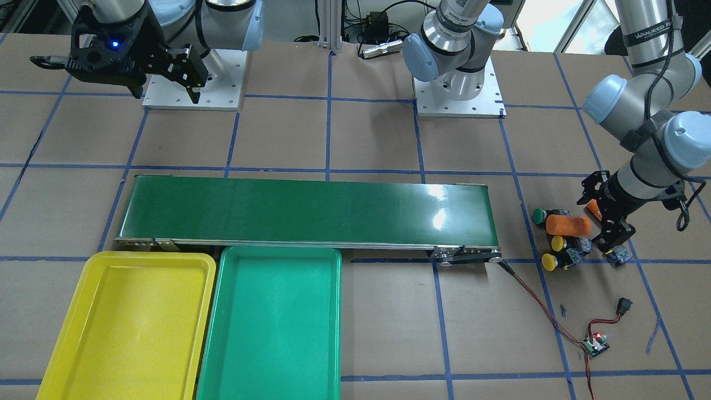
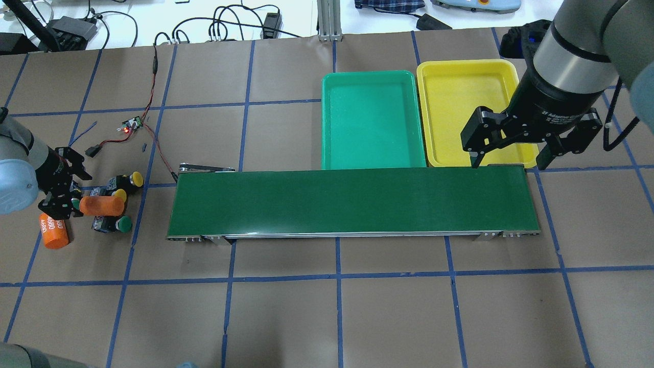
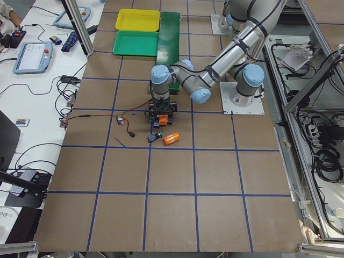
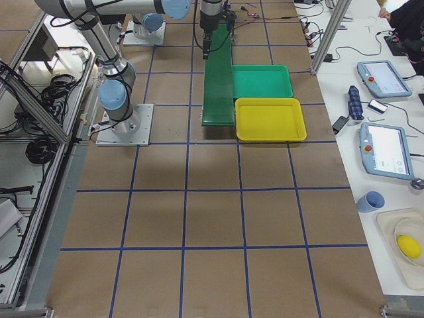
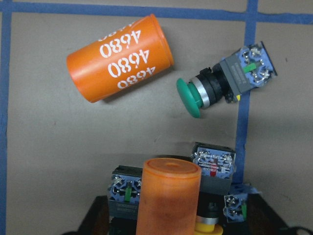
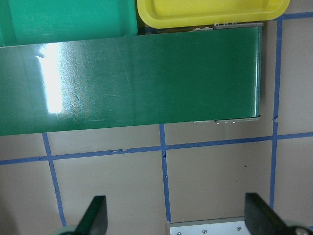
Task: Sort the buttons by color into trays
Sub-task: 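Lower the left gripper and grasp an upright orange cylinder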
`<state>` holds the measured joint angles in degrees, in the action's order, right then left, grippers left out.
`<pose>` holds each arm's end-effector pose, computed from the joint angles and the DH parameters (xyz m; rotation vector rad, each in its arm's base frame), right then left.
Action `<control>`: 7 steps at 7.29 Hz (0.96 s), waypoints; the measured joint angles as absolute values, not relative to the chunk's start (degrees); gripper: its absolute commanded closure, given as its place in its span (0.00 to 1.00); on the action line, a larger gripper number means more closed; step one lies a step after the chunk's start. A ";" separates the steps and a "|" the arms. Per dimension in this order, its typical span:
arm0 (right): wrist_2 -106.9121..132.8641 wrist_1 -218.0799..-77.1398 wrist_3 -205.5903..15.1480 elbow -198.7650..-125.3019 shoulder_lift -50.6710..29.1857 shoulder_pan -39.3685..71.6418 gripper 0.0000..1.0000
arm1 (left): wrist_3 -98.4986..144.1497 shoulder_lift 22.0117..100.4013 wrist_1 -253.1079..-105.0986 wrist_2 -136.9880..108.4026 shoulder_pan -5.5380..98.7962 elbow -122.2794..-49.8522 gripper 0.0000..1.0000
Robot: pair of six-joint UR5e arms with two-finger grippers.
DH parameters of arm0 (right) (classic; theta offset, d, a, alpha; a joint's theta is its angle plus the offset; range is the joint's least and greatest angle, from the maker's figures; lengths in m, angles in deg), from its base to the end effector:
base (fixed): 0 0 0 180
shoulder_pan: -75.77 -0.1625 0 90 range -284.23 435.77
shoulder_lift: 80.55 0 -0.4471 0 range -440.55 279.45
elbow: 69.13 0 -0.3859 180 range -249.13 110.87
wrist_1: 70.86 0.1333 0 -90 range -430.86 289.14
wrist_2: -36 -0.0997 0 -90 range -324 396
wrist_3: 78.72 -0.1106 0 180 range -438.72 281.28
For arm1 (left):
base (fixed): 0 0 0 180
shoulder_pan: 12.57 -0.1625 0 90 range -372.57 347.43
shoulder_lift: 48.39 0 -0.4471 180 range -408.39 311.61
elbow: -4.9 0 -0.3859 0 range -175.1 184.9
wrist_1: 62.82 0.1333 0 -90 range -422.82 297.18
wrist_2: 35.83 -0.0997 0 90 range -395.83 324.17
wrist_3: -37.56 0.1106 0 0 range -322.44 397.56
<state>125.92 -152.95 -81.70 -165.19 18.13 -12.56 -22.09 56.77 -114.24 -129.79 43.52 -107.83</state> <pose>0.1215 -0.4108 0.5028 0.1274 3.1353 0.1450 0.1872 -0.5037 0.2479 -2.2425 2.1064 -0.0418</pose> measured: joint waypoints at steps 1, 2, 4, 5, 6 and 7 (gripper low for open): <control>126.03 -152.95 -81.71 -165.19 18.10 -12.56 0.00 | -21.95 57.35 -114.12 -129.08 43.52 -107.57 0.07; 126.14 -152.95 -81.71 -165.19 18.07 -12.56 0.00 | -21.89 57.60 -114.06 -128.74 43.56 -107.63 0.10; 126.23 -152.95 -81.71 -165.19 18.06 -12.56 0.00 | -21.84 57.75 -114.10 -128.57 43.62 -108.19 0.15; 126.25 -152.95 -81.69 -165.19 18.07 -12.56 0.00 | -21.80 57.78 -114.15 -128.56 43.65 -108.32 0.21; 126.26 -152.95 -81.67 -165.19 18.06 -12.56 0.00 | -21.78 57.80 -114.28 -128.47 43.67 -108.38 0.24; 126.22 -152.95 -81.75 -165.19 18.06 -12.56 0.00 | -21.77 57.87 -114.50 -128.02 43.68 -108.43 0.24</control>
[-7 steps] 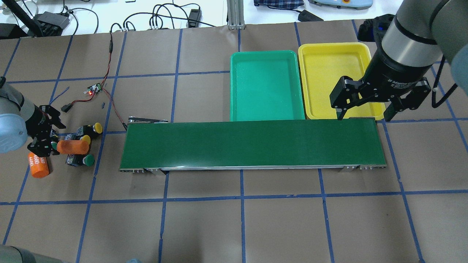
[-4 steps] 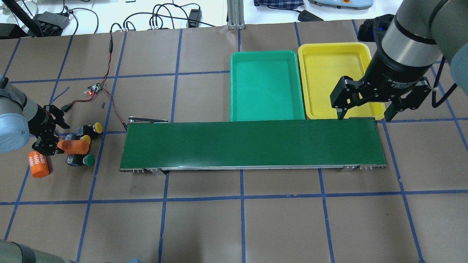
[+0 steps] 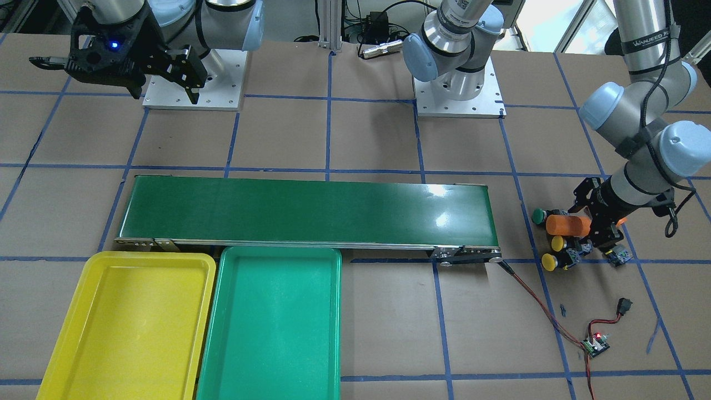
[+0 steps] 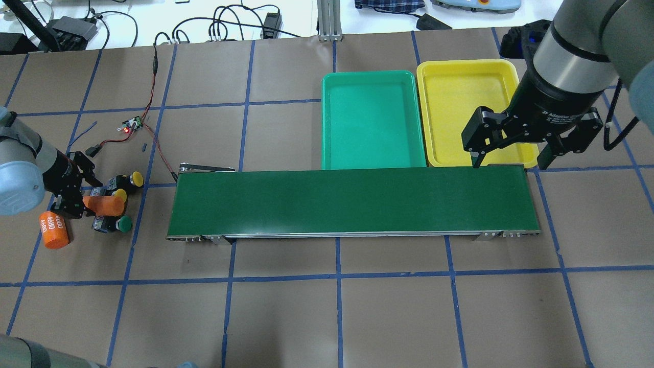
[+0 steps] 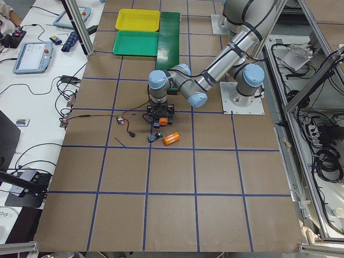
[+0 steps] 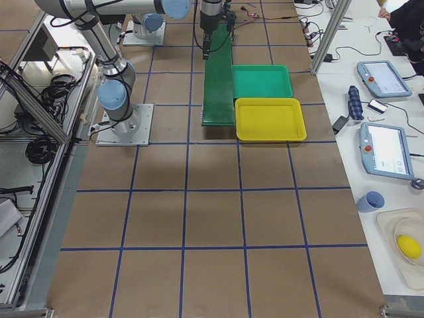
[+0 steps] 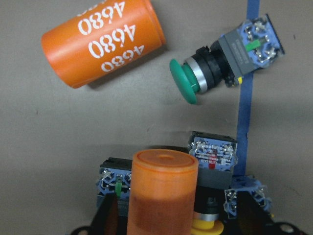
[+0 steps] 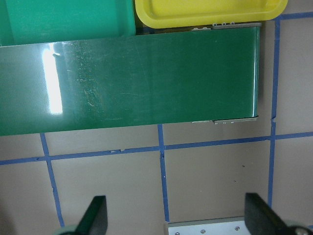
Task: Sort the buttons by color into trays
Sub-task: 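Lower the left gripper and grasp an upright orange cylinder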
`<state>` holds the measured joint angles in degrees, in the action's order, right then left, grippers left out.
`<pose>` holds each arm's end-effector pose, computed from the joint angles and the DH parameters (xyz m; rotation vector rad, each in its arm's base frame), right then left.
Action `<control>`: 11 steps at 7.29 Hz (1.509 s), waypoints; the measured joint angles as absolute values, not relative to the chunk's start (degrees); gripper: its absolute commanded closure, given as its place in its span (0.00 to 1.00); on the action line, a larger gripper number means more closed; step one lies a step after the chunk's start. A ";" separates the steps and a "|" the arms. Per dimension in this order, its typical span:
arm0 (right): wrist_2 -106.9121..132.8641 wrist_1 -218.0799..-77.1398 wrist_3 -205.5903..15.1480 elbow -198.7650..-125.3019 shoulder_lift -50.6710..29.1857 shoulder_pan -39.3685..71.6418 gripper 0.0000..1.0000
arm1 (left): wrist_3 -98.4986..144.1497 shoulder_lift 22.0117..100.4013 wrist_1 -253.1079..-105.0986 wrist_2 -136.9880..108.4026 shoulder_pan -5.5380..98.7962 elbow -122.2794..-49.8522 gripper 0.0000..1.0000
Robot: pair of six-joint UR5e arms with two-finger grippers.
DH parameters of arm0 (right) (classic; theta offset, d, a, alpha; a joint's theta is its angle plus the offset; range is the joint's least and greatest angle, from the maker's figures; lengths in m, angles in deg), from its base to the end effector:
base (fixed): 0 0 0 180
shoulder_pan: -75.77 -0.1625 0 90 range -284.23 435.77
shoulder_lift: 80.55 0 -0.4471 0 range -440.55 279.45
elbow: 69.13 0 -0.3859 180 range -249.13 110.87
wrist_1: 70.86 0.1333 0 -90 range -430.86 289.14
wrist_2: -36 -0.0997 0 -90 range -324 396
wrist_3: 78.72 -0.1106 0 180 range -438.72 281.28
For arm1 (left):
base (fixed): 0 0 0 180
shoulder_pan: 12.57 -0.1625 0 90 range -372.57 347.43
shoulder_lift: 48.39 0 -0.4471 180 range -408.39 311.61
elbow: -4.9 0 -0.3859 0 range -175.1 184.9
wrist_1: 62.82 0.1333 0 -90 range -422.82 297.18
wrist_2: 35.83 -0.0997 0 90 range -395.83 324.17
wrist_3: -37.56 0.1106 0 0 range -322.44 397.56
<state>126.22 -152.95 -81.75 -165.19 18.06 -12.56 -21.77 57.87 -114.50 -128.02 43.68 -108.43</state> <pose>0.1209 -0.4112 0.5023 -0.1282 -3.1306 -0.1466 0.1815 -0.5039 0.2331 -2.2492 2.1324 0.0204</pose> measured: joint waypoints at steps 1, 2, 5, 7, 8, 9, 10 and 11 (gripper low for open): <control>126.15 -152.95 -81.88 -165.19 18.06 -12.56 0.00 | -21.77 58.02 -114.68 -127.40 43.67 -108.51 0.25; 126.09 -152.95 -81.94 -165.19 18.06 -12.56 0.00 | -21.77 58.26 -114.77 -127.04 43.64 -108.65 0.29; 125.97 -152.93 -81.99 -165.19 18.00 -12.56 0.00 | -21.77 58.63 -114.75 -126.61 43.60 -108.87 0.51; 126.18 -152.95 -81.97 -165.19 17.98 -12.56 0.00 | -21.77 58.58 -114.71 -125.66 43.60 -108.84 0.57; 126.23 -152.95 -81.97 -165.19 17.99 -12.56 0.00 | -21.77 58.47 -114.74 -125.43 43.60 -108.80 0.59; 126.25 -152.95 -81.97 -165.19 18.00 -12.56 0.00 | -21.77 58.04 -114.76 -125.34 43.64 -108.67 0.59; 126.26 -152.95 -81.97 -165.19 18.00 -12.56 0.00 | -21.77 57.35 -114.79 -125.29 43.73 -108.47 0.59; 126.26 -152.95 -81.97 -165.19 17.99 -12.56 0.00 | -21.79 56.59 -114.82 -125.22 43.91 -108.27 0.59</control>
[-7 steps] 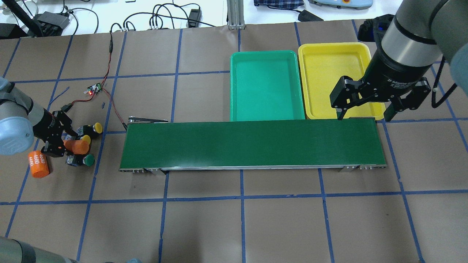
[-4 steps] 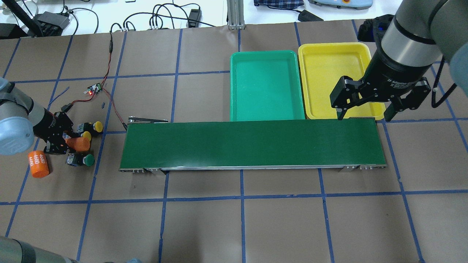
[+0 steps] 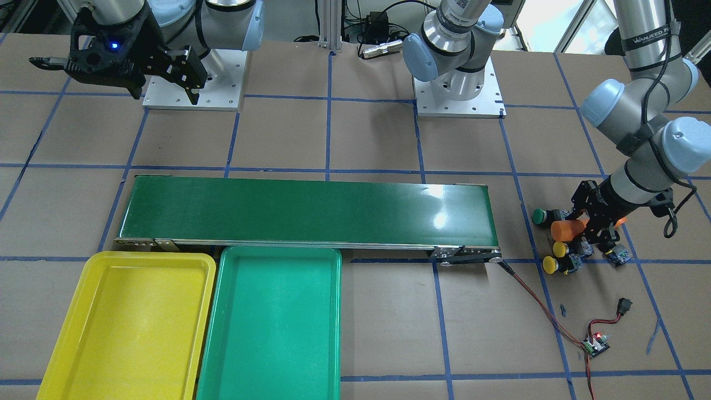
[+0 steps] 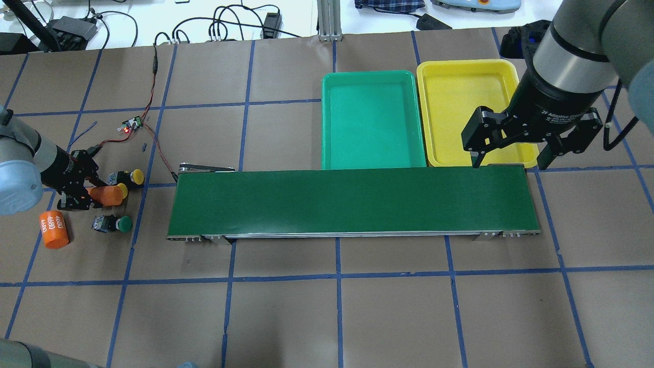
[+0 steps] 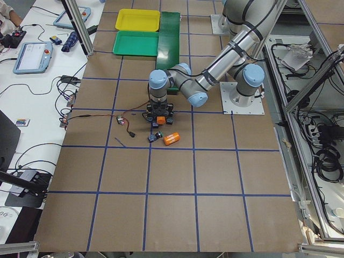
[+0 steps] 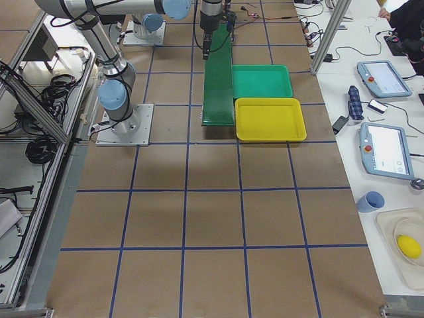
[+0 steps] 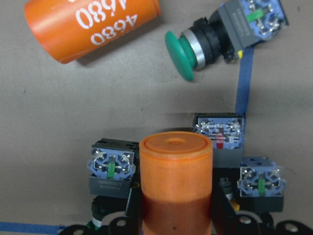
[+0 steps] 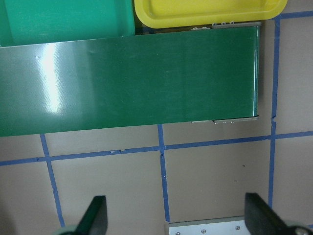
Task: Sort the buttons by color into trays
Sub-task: 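Lower the left gripper and grasp an upright orange cylinder, then carry the orange cylinder with the left gripper onto the conveyor belt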
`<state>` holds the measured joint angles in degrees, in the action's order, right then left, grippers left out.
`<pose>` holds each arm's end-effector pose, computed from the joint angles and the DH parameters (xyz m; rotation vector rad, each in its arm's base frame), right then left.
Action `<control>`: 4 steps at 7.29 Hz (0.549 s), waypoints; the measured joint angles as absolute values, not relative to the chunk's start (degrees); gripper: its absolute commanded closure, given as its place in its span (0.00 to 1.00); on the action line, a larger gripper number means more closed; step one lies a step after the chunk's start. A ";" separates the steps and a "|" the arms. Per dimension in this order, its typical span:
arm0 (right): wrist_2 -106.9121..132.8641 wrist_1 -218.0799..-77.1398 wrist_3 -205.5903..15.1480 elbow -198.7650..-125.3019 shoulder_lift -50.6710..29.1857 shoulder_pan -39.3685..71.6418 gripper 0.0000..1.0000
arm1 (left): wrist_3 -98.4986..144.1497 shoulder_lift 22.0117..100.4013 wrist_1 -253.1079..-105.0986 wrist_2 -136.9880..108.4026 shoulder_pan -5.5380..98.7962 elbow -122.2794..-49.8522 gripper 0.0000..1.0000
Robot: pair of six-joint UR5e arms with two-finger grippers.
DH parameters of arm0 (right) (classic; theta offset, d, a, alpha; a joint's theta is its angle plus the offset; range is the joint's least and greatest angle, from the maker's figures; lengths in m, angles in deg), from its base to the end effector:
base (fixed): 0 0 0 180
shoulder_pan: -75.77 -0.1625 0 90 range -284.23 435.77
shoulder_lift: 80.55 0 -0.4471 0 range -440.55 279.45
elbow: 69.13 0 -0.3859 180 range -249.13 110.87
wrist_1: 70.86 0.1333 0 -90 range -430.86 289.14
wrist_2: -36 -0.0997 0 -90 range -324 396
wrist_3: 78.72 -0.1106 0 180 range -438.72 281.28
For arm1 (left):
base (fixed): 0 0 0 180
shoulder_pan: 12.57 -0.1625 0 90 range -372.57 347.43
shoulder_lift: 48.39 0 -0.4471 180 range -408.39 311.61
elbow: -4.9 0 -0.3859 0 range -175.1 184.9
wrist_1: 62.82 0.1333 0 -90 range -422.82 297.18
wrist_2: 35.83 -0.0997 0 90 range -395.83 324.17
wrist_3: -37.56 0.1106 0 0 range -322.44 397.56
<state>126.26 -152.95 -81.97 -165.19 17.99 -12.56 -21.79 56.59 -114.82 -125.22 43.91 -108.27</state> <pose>0.1209 -0.4116 0.5018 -0.1341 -3.1294 -0.1484 0.1742 -0.5065 0.2452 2.2693 -2.1583 -0.0077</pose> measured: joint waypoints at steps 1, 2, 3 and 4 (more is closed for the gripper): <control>126.24 -152.95 -81.97 -165.19 17.98 -12.56 0.00 | -21.81 55.61 -114.87 -125.12 44.24 -108.15 0.59; 126.19 -152.95 -81.97 -165.19 17.98 -12.56 0.00 | -21.81 54.36 -114.99 -124.31 44.59 -108.25 0.66; 126.13 -152.95 -81.97 -165.19 17.98 -12.56 0.00 | -21.81 52.80 -115.51 -122.72 45.19 -108.48 0.65; 126.12 -152.95 -81.97 -165.19 17.98 -12.56 0.00 | -21.81 51.38 -116.36 -121.82 46.44 -108.59 0.63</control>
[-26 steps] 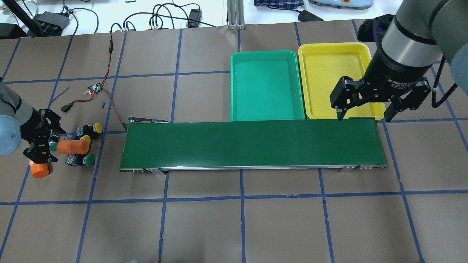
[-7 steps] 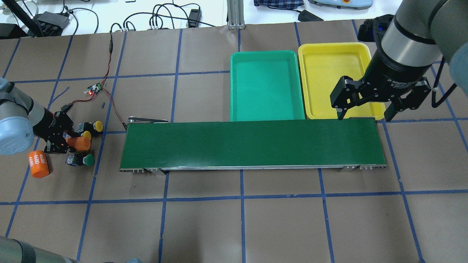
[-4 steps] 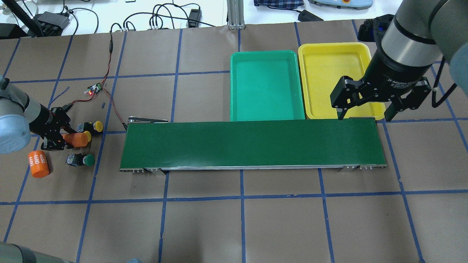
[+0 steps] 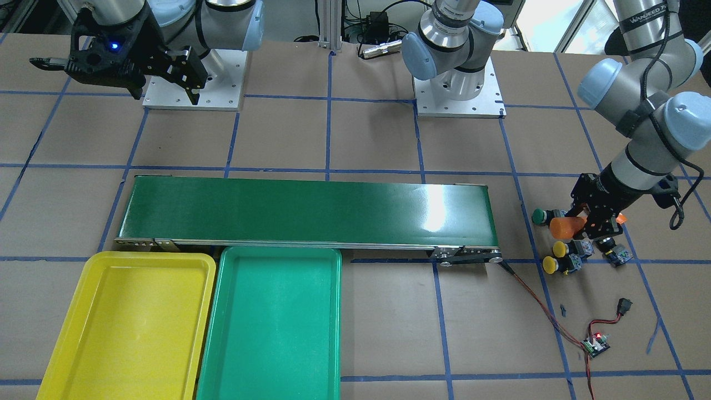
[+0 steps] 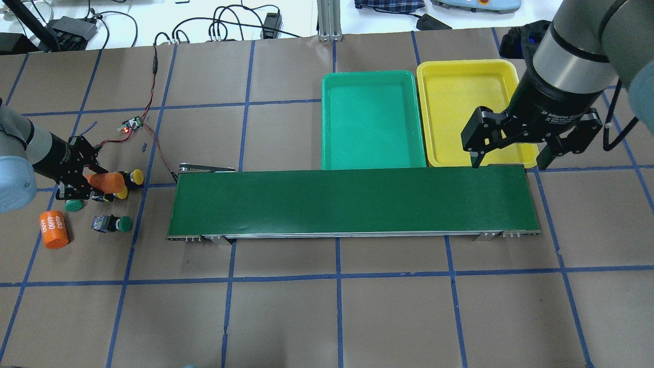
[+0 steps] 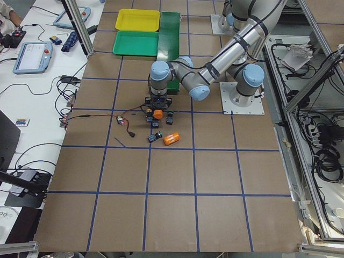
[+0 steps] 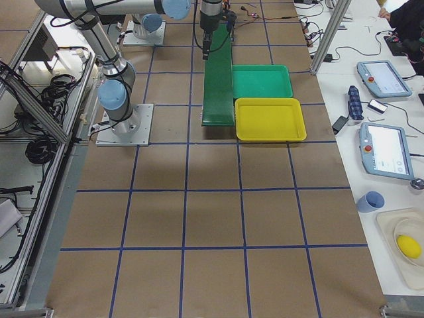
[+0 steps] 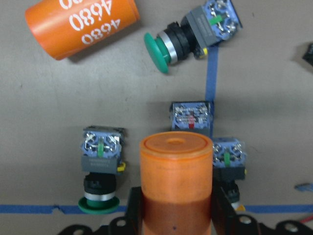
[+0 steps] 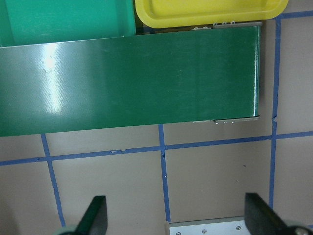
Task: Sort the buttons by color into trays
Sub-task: 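Carry the orange cylinder with the left gripper onto the conveyor belt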
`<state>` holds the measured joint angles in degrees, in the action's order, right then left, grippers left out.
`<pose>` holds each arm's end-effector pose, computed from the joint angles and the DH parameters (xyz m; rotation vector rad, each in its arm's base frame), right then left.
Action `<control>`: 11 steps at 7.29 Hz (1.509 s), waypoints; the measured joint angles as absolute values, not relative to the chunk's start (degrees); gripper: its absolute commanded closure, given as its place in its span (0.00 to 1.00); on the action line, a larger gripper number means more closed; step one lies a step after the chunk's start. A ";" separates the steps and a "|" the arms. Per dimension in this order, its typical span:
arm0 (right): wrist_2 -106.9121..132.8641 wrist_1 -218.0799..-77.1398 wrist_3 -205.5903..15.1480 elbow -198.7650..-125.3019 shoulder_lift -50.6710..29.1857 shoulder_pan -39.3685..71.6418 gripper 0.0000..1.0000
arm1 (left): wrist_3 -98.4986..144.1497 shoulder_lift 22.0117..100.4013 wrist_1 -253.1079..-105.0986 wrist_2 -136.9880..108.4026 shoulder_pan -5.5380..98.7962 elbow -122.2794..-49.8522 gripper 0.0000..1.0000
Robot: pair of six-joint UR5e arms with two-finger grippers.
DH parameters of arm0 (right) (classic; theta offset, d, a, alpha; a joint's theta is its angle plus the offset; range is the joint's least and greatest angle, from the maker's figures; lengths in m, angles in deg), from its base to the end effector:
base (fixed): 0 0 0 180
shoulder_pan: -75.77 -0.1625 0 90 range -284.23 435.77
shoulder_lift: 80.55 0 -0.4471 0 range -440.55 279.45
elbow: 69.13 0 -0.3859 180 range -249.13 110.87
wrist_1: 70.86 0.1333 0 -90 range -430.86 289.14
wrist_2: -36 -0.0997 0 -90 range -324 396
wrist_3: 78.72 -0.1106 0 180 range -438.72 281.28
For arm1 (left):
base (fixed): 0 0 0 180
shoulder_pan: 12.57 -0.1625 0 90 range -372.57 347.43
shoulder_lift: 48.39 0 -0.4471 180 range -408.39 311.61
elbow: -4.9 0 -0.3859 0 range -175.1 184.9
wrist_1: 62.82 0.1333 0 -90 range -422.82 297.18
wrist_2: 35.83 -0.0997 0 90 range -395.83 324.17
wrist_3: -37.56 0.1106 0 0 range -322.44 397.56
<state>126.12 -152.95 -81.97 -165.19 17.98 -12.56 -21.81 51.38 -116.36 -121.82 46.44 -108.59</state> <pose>0.1211 -0.4117 0.5017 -0.1344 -3.1318 -0.1489 0.1387 -0.5049 0.2869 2.1681 -2.1587 0.0566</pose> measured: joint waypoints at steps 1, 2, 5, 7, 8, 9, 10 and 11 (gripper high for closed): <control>126.17 -152.95 -81.97 -165.19 17.98 -12.55 0.00 | -21.84 50.20 -117.29 -121.43 48.25 -108.65 0.63; 126.22 -152.95 -81.97 -165.19 17.95 -12.51 0.00 | -21.94 49.28 -118.63 -120.97 50.31 -108.73 0.64; 126.33 -152.95 -81.97 -165.19 17.89 -12.48 0.00 | -23.35 47.74 -122.85 -118.43 55.96 -108.92 0.65; 126.38 -152.95 -81.97 -165.14 17.89 -12.24 0.00 | -26.32 47.30 -125.02 -117.52 59.25 -109.14 0.66; 126.39 -152.95 -81.97 -165.12 17.89 -12.18 0.00 | -27.85 47.14 -125.62 -117.04 60.38 -109.75 0.66; 126.41 -152.95 -81.97 -165.12 17.89 -12.16 0.00 | -29.03 46.95 -125.84 -116.78 60.98 -110.99 0.66; 126.41 -152.95 -81.97 -165.15 17.90 -12.18 0.00 | -29.56 46.75 -125.78 -116.64 61.22 -112.40 0.66; 126.38 -152.94 -81.97 -165.16 17.94 -12.19 0.00 | -29.74 46.53 -125.62 -116.62 61.30 -113.21 0.66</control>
